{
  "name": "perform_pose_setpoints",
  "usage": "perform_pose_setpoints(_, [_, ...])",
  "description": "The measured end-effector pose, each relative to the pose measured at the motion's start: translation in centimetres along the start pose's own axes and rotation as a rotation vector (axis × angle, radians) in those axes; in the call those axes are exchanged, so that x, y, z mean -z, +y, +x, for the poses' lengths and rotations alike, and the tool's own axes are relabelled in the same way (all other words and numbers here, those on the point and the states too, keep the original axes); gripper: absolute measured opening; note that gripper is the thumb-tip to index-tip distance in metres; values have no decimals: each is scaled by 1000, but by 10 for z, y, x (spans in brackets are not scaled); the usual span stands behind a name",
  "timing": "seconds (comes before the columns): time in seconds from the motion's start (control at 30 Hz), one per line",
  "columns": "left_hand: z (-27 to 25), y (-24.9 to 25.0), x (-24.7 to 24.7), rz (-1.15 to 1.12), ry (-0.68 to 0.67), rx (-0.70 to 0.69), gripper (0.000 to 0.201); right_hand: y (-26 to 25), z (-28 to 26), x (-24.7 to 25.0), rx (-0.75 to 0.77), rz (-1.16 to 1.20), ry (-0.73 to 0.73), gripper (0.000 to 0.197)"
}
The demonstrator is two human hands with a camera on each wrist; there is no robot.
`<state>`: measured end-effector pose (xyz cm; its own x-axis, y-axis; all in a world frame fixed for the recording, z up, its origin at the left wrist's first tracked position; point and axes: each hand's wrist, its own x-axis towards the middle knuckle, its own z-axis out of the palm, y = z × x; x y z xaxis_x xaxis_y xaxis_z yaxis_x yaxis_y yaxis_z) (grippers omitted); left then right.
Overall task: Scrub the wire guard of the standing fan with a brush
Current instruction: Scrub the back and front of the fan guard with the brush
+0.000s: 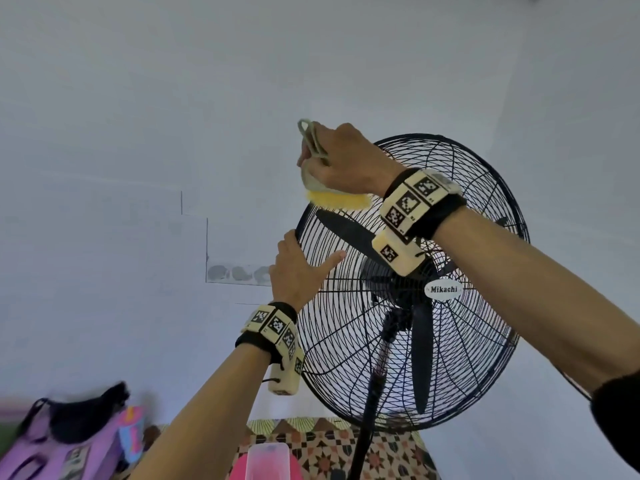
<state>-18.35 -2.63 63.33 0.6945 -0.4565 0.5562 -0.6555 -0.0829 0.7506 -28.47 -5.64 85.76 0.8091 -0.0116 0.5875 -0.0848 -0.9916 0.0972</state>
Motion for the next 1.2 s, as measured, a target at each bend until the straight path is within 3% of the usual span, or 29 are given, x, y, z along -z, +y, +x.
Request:
perform_pose_setpoints(0.07, [1, -2, 0, 1, 1, 1, 120, 6, -11, -7, 42, 49, 66, 25])
perform_pose_setpoints(0.23, [1, -3, 0, -10, 5, -11, 115, 34, -54, -22, 106, -42, 70, 21])
perform_pose_setpoints(0.47, [0, -2, -1, 2, 27, -13, 118, 39, -77, -16, 138, 114, 184, 14])
perform_pose_setpoints(0.67, [0, -1, 2, -23, 4, -3, 115, 48, -90, -21, 206, -21, 117, 17])
perform_pose_setpoints(0.83, [-2, -1, 1, -24, 27, -17, 109, 51, -95, -20, 139, 74, 240, 14])
perform_pose_setpoints(1.07, [1, -2, 2, -16, 14, 4, 113, 71, -117, -33, 141, -54, 114, 16])
perform_pose_setpoints(1.2, [7, 8, 3, 31, 23, -1, 115, 72, -124, -28, 95, 58, 244, 14])
